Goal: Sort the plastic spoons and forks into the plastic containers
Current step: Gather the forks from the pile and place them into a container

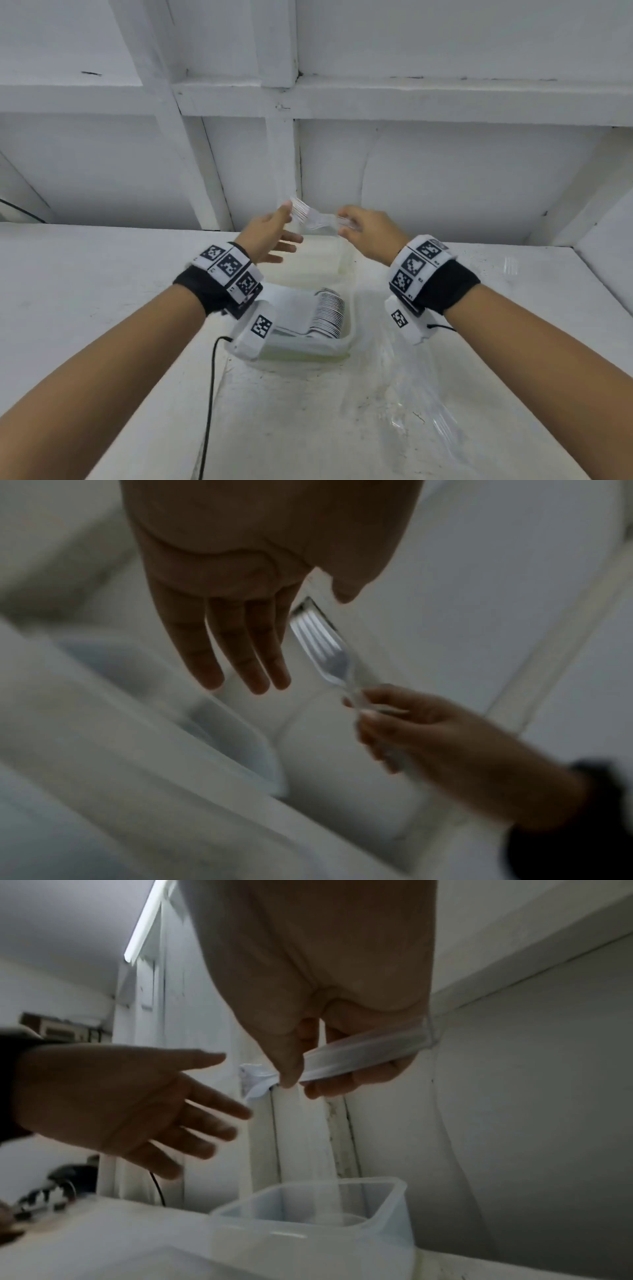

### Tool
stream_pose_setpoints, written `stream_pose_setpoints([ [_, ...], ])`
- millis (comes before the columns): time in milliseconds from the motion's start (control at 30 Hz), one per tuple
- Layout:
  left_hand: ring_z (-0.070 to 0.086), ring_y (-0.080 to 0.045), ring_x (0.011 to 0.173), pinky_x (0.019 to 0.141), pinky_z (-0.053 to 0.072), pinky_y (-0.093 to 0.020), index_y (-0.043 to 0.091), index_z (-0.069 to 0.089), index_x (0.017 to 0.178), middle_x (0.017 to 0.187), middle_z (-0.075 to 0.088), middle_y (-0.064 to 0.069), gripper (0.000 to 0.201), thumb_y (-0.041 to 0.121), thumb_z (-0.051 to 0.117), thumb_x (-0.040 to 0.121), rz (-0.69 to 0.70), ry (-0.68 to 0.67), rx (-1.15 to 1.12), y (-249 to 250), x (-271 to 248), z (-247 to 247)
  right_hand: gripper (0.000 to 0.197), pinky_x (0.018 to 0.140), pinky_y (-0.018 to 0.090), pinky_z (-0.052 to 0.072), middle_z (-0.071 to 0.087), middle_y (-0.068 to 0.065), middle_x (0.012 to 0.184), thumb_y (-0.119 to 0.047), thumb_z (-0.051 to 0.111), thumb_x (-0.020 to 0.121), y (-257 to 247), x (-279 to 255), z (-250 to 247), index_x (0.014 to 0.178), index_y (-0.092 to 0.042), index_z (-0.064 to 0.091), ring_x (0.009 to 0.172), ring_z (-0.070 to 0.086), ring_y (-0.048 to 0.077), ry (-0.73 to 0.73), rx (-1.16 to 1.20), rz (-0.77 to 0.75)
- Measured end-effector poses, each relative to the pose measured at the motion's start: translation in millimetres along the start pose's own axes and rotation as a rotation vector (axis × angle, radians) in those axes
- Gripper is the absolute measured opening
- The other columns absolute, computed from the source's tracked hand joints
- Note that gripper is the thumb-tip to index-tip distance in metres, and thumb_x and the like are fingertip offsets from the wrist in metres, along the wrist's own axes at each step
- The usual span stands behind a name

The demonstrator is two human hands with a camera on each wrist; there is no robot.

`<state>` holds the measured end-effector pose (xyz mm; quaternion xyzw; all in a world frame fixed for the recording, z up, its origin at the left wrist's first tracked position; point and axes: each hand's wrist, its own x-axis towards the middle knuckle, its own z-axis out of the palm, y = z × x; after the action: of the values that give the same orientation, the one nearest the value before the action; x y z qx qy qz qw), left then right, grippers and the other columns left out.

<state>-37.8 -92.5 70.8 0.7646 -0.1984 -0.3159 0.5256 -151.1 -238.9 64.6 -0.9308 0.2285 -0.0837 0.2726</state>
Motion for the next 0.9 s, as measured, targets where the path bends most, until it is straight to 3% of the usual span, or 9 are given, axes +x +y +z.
stream_pose_setpoints([
  [100,0.057,-0.021,0.087,0.065,0.044,-0.027,0.01,0.053,0.114,0.099,0.063,-0.006,0.034,0.036,0.036,0.099,0.017,0.062,0.415,-12.0,32.6,-33.3,0.035,0.093,0.029,0.04,0.058,0.012,0.125,-0.022,0.054,0.093,1.9,36.3,12.1,0.127,-0.013,0.053,0.113,0.054,0.027,-0.071,-0.062,-0.012],
  [233,0.048,-0.022,0.083,0.071,0.036,-0.026,0.009,0.058,0.09,0.09,0.055,-0.009,0.024,0.024,0.041,0.097,0.044,0.103,0.935,-34.4,67.2,-58.7,0.036,0.093,0.028,0.039,0.055,0.012,0.129,-0.02,0.053,0.094,0.4,71.3,35.8,0.129,-0.011,0.051,0.117,0.051,0.027,-0.2,-0.186,-0.003],
  [333,0.041,-0.02,0.075,0.056,0.03,-0.024,0.011,0.046,0.078,0.078,0.043,-0.004,0.025,0.025,0.039,0.098,-0.05,0.064,1.105,-48.6,84.6,-63.7,0.034,0.09,0.028,0.04,0.056,0.01,0.125,-0.019,0.051,0.094,1.3,91.5,54.5,0.127,-0.012,0.052,0.116,0.052,0.028,-0.292,-0.294,-0.012],
  [433,0.046,-0.021,0.076,0.052,0.025,-0.018,0.009,0.047,0.072,0.065,0.041,0.002,0.032,0.025,0.037,0.098,-0.094,0.023,1.129,-60.4,98.0,-64.8,0.036,0.091,0.026,0.038,0.055,0.006,0.13,-0.02,0.053,0.093,-0.4,103.9,65.2,0.129,-0.013,0.051,0.12,0.05,0.024,-0.385,-0.421,-0.038],
  [500,0.054,-0.018,0.071,0.053,0.031,-0.017,0.006,0.057,0.074,0.07,0.055,0.002,0.032,0.021,0.039,0.097,-0.128,-0.005,1.058,-65.4,104.2,-65.3,0.04,0.093,0.025,0.037,0.053,0.005,0.133,-0.021,0.055,0.093,-3.1,109.6,67.3,0.131,-0.012,0.05,0.122,0.049,0.022,-0.436,-0.483,-0.059],
  [600,0.055,-0.009,0.059,0.051,0.038,-0.018,0.007,0.057,0.073,0.082,0.066,-0.004,0.026,0.015,0.045,0.095,-0.143,-0.008,0.908,-69.9,107.6,-65.8,0.042,0.094,0.027,0.038,0.053,0.007,0.132,-0.021,0.058,0.092,-6.6,114.9,69.8,0.131,-0.01,0.05,0.121,0.05,0.024,-0.488,-0.509,-0.075],
  [667,0.056,-0.009,0.06,0.049,0.038,-0.02,0.005,0.058,0.08,0.083,0.067,-0.006,0.02,0.014,0.047,0.094,-0.153,-0.005,0.859,-70.3,107.6,-65.0,0.042,0.092,0.027,0.038,0.054,0.007,0.131,-0.022,0.059,0.091,-6.8,117.2,72.2,0.13,-0.01,0.05,0.12,0.05,0.024,-0.506,-0.527,-0.087],
  [800,0.057,-0.01,0.062,0.049,0.038,-0.019,0.009,0.054,0.071,0.069,0.062,-0.001,0.024,0.014,0.048,0.094,-0.165,-0.014,0.868,-68.8,107.8,-65.4,0.041,0.091,0.028,0.038,0.055,0.006,0.128,-0.025,0.061,0.089,-6.1,119.6,73.0,0.128,-0.012,0.052,0.117,0.051,0.024,-0.542,-0.582,-0.143],
  [900,0.057,-0.01,0.062,0.049,0.039,-0.019,0.01,0.053,0.07,0.065,0.061,0.001,0.024,0.014,0.049,0.093,-0.166,-0.012,0.873,-68.6,108.1,-65.5,0.04,0.083,0.027,0.036,0.058,0.007,0.123,-0.025,0.062,0.088,-6.9,120.2,71.5,0.126,-0.013,0.054,0.109,0.053,0.024,-0.568,-0.622,-0.181],
])
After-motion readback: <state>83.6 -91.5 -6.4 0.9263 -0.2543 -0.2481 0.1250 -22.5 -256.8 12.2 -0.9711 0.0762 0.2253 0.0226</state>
